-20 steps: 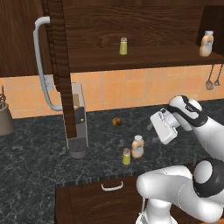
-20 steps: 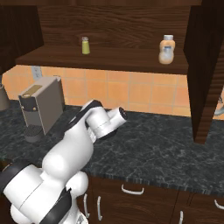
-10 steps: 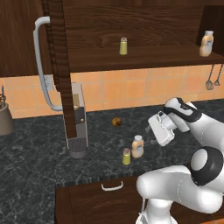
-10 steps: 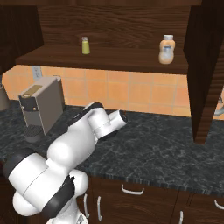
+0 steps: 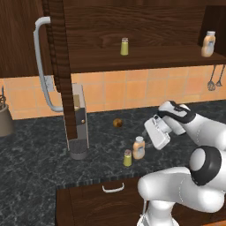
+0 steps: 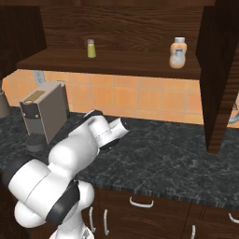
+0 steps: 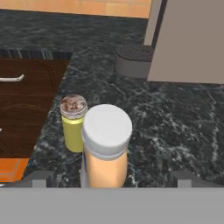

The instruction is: Put the shaker and condiment bottle from the counter next to their counterparts in the cabinet.

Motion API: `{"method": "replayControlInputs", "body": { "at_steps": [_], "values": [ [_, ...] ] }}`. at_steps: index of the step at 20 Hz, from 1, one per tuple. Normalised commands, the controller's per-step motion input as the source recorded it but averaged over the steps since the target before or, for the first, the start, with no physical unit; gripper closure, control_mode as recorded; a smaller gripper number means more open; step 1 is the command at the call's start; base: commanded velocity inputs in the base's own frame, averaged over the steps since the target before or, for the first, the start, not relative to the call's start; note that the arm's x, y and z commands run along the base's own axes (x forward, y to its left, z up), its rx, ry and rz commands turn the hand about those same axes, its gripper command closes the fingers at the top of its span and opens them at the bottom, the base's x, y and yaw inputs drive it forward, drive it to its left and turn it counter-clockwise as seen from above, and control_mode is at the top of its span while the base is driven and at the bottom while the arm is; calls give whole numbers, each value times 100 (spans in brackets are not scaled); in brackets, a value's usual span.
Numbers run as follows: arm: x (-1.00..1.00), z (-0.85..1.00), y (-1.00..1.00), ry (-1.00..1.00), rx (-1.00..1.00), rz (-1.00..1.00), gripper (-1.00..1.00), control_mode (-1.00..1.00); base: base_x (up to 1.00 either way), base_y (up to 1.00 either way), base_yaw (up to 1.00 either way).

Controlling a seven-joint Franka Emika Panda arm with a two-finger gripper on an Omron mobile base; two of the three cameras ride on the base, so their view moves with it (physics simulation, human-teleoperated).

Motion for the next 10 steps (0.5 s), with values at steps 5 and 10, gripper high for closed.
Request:
{"method": "replayControlInputs", "body": {
  "at_steps": [5, 10],
  "values": [
    [0, -18, 16, 0, -2, 0, -100, -100, 0, 0, 0],
    [0, -21, 13, 0, 0, 0, -100, -100, 0, 0, 0]
  ]
}}
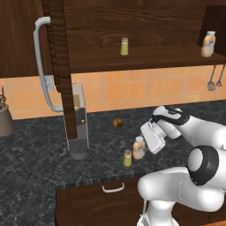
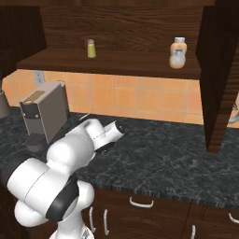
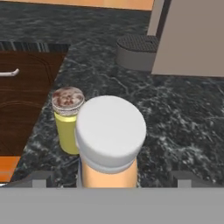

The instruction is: Put the shaker and condiment bottle from the counter next to their counterparts in the cabinet.

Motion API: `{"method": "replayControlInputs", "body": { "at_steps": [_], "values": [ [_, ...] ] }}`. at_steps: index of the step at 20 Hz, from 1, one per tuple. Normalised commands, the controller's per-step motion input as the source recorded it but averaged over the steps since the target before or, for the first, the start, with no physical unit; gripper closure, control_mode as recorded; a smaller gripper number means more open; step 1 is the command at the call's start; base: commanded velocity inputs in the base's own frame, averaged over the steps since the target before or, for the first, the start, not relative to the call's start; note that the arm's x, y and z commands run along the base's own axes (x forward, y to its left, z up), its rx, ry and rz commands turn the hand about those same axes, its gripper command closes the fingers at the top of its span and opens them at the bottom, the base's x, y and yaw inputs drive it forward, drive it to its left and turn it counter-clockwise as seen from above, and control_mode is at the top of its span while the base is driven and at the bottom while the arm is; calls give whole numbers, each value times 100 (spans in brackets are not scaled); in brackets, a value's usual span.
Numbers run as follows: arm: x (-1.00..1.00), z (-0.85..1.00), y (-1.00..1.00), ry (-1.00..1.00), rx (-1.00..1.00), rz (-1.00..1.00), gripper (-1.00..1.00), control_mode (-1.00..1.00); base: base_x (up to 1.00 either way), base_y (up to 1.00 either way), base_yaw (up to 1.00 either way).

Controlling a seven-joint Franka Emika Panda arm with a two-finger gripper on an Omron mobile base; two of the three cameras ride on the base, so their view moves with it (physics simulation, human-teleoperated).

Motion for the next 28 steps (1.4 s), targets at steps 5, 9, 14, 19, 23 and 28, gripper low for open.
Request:
{"method": "replayControlInputs", "body": {
  "at_steps": [5, 9, 14, 19, 23, 28],
  "values": [
    [0, -22, 11, 0, 0, 0, 100, -100, 0, 0, 0],
    [0, -21, 0, 0, 0, 1, 100, -100, 0, 0, 0],
    [-8, 0, 0, -1, 0, 1, 100, -100, 0, 0, 0],
    [0, 57, 0, -3, 0, 0, 100, -100, 0, 0, 0],
    [-2, 52, 0, -5, -2, -3, 100, -100, 0, 0, 0],
    [-16, 50, 4, -9, -8, -4, 100, -100, 0, 0, 0]
  ]
}}
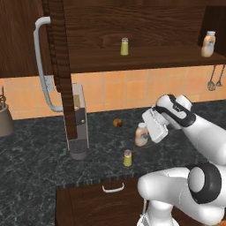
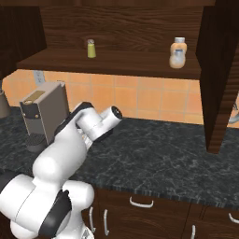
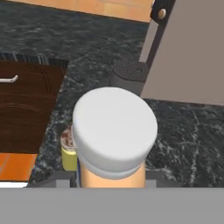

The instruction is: Put the shaker and condiment bottle from the counter next to their counterparts in the cabinet.

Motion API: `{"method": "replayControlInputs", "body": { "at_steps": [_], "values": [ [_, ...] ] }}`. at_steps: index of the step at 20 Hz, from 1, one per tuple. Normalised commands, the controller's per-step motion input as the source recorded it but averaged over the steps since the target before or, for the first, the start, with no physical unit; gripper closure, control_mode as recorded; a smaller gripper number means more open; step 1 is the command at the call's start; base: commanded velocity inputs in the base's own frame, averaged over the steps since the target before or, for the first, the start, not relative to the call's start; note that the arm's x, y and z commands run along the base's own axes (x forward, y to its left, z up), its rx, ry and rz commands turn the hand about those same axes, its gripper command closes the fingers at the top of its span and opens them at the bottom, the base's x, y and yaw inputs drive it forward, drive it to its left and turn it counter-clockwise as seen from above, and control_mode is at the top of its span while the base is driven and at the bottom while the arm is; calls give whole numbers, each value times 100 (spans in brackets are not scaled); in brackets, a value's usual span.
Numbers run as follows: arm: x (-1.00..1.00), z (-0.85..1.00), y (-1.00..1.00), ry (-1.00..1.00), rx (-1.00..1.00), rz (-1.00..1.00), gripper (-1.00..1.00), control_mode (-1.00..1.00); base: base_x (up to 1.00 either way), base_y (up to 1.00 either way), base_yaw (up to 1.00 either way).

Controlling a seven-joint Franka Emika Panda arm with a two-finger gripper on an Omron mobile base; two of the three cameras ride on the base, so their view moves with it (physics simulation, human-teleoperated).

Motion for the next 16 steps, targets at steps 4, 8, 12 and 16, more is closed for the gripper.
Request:
{"method": "replayControlInputs", "body": {
  "at_steps": [4, 8, 12, 16],
  "values": [
    [-5, 48, 0, -8, -9, -13, 100, -100, 0, 0, 0],
    [0, 46, 0, -1, -5, -20, 100, -100, 0, 0, 0],
    [0, 42, -3, 0, 0, -26, 100, -100, 0, 0, 0],
    [0, 42, -11, 0, 0, -30, 100, -100, 0, 0, 0]
  ]
}}
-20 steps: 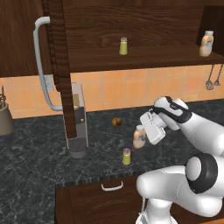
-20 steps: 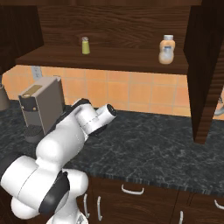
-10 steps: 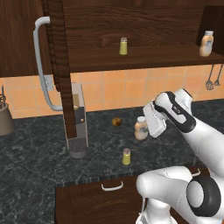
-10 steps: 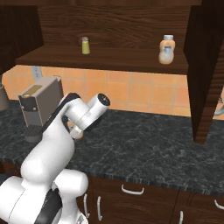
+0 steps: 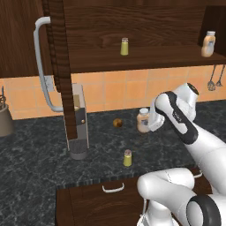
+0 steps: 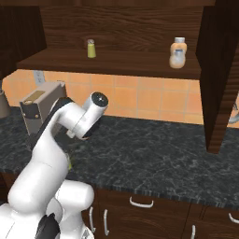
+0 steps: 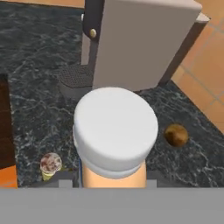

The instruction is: Put the shaker and condiment bottle from the counter next to their counterparts in the cabinet.

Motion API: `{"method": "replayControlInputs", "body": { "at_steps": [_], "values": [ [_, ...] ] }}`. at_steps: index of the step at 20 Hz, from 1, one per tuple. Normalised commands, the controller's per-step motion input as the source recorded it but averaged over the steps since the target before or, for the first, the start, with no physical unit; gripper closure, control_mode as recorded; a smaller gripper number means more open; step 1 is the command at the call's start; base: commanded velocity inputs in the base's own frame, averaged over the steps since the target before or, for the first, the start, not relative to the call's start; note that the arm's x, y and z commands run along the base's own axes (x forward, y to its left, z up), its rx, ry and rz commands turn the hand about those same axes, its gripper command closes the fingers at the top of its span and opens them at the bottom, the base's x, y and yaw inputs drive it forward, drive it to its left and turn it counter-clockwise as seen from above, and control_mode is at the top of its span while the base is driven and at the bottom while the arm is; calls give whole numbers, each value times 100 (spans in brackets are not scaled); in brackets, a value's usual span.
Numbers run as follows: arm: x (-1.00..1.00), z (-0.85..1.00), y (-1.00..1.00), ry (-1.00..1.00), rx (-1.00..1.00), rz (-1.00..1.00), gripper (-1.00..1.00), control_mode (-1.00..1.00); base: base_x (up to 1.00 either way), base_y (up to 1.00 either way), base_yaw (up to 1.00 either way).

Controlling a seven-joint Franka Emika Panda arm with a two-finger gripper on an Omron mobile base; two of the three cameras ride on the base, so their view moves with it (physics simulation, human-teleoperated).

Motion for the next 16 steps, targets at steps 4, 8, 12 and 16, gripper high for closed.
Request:
{"method": "replayControlInputs", "body": {
  "at_steps": [4, 8, 12, 16],
  "values": [
    [0, 47, -20, 0, 1, -33, 100, -100, 0, 0, 0],
    [0, 49, -34, 0, 8, -34, 100, -100, 0, 0, 0],
    [0, 47, -44, 0, 12, -34, 100, -100, 0, 0, 0],
    [0, 50, -44, 0, 12, -34, 100, -100, 0, 0, 0]
  ]
}}
